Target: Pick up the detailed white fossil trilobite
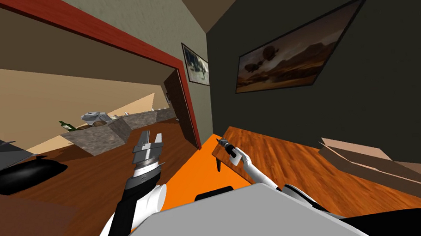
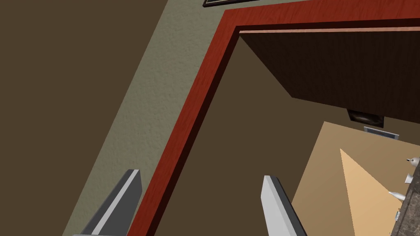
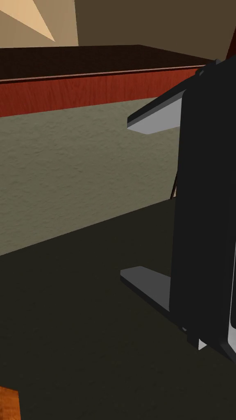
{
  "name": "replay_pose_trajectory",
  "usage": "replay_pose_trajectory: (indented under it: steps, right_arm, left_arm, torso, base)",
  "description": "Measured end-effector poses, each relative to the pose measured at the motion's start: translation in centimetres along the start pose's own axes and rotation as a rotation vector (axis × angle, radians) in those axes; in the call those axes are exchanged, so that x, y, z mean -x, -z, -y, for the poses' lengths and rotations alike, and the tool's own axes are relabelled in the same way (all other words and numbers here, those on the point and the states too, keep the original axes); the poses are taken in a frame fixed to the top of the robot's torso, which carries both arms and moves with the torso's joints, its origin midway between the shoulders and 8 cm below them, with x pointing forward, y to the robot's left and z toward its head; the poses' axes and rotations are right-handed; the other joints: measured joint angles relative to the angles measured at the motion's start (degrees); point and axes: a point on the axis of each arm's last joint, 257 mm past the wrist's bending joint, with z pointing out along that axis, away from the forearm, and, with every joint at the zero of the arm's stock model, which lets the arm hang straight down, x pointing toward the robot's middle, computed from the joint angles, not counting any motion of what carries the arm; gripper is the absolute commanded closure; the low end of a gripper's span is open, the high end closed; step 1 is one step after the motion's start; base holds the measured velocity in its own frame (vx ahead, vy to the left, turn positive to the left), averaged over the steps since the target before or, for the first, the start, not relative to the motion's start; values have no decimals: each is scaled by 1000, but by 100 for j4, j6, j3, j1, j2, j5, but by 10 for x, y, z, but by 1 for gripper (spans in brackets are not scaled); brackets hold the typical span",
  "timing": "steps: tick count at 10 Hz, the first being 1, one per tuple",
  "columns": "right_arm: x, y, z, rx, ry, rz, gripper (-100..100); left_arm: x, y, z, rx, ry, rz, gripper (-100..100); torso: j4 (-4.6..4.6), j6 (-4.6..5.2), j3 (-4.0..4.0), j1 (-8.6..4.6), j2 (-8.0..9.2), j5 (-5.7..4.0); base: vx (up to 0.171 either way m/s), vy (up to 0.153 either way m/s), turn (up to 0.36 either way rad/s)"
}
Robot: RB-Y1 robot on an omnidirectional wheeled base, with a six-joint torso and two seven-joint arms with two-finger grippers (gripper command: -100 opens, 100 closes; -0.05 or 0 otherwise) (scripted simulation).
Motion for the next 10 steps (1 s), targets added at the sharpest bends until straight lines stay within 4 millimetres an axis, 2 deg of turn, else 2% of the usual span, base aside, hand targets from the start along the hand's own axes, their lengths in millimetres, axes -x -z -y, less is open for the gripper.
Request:
replay_pose_trajectory:
  steps: [2, 6, 7, 10]
  right_arm:
    - [-26, 3, 19, -43, 66, -62, -100]
    - [-64, 7, 60, -116, 155, -161, -100]
    - [-80, 10, 72, -144, 195, -202, -100]
    - [-126, 36, 131, -240, 324, -336, -100]
  left_arm:
    - [0, 0, 0, 0, 0, 0, 0]
    - [0, 0, 0, 0, 0, 0, 0]
    - [0, 0, 0, 0, 0, 0, 0]
    - [0, 0, 0, 0, 0, 0, 0]
  torso:
    - [1, 1, 3, -2, 4, 0]
    - [3, 3, 6, -12, 10, -2]
    - [1, 1, 2, -5, 3, -1]
    - [1, 3, 3, -4, 5, 1]
  base:
    - [33, 53, 93]
    - [25, 32, 62]
    - [71, 76, 127]
    - [42, 58, 84]
